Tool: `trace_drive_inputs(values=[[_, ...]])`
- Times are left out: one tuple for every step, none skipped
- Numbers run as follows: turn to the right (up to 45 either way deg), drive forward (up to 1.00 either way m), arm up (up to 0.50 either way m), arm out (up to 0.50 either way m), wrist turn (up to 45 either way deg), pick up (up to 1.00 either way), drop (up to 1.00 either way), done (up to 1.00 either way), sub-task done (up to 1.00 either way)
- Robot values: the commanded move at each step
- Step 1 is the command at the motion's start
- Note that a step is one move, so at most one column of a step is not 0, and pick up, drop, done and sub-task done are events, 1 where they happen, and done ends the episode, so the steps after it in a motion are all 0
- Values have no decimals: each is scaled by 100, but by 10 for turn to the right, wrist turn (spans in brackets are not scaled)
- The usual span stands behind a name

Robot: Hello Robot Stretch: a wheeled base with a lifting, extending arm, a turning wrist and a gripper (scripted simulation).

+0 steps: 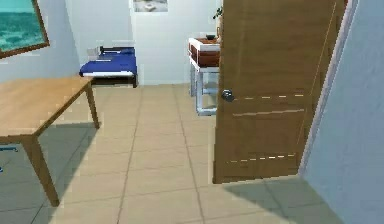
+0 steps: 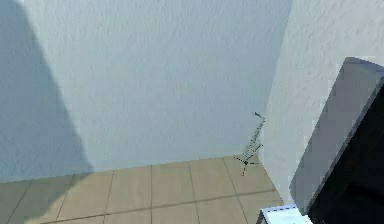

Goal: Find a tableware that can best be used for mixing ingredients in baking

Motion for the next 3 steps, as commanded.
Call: trace_drive_inputs(values=[[0, 20, 0, 0, 0, 0, 0, 0, 0], [-180, 0, 0, 0, 0, 0, 0, 0, 0], [0, 100, 0, 0, 0, 0, 0, 0, 0]])
